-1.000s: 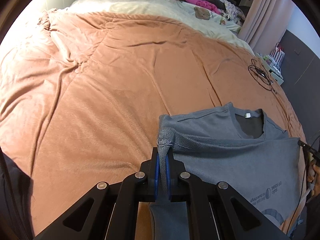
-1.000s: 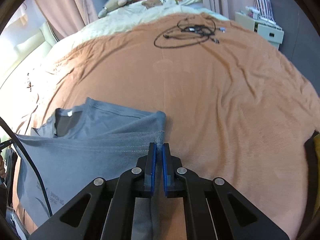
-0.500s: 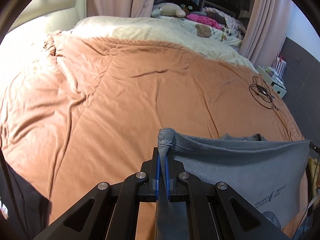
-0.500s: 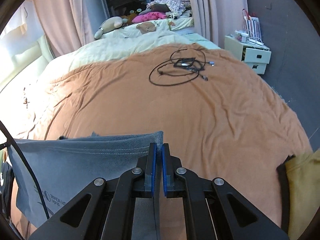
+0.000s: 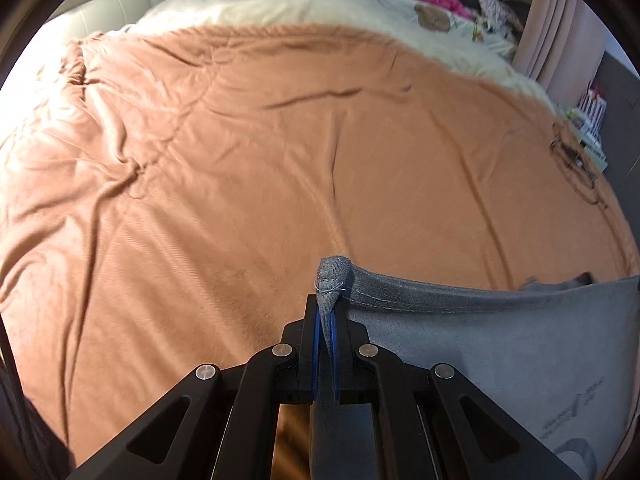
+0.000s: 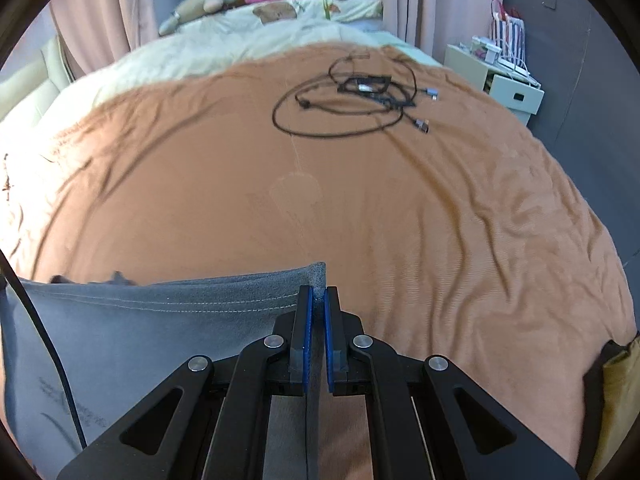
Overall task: Fold small clothes
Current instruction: 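Lift the folded shirt by its folded edge with both grippers, then open both grippers and release the folded grey shirt onto the bed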
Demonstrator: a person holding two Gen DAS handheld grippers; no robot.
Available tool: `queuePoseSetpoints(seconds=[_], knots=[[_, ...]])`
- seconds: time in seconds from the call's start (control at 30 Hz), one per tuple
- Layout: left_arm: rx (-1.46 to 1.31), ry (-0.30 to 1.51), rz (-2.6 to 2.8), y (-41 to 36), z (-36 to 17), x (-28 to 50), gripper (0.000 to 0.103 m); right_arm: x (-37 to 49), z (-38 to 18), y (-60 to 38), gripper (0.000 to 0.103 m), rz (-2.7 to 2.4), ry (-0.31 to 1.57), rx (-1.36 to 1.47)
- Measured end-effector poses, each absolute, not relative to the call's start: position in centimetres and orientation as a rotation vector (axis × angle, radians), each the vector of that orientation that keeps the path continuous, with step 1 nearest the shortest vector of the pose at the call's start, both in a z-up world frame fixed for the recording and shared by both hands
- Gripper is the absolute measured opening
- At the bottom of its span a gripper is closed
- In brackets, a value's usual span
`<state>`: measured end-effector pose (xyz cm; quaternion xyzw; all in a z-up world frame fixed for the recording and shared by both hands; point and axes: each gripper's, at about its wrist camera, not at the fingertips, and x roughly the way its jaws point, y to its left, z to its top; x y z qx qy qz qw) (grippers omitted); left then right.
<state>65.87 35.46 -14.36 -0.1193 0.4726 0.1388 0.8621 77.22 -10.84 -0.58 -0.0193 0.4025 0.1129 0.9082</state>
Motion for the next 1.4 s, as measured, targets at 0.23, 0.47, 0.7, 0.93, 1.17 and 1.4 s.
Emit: queuePoseSetpoints(seconds=[0.23,0.47,0.7,0.93,1.17,1.4], knots=[[-0.241,1.075,0.296,35.5,-17.7,68.1,0.009,80.9,-3.3,-9.2,0.002,0.2,0.894,-0.04],[-0.267,0.995,0.314,35.2,-14.8,65.8,0.046,79.5,-1.3,-9.1,0.05,0.192,0.841,-0.044],[-0.253,1.002,0.218,31.7,-13.1,63.6,0.046,75.1,0.7,-6.5,0.051,0.286,0.807,-0.07],[-0.26,1.094,0.207,30.8,-15.8,63.2,0.035,73.4,-0.6,-1.8,0.05,0.401,0.876,-0.113],[-0.254,1.139,0.227,31.8,-18.3,63.4,0.035,74.4,-1.4,3.1,0.05,0.473,0.945,-0.165],[-0.241,1.123,0.204,32.3,-18.2,63.4,0.035,77.9,-4.7,6.9,0.049,0.41,0.988,-0.26]])
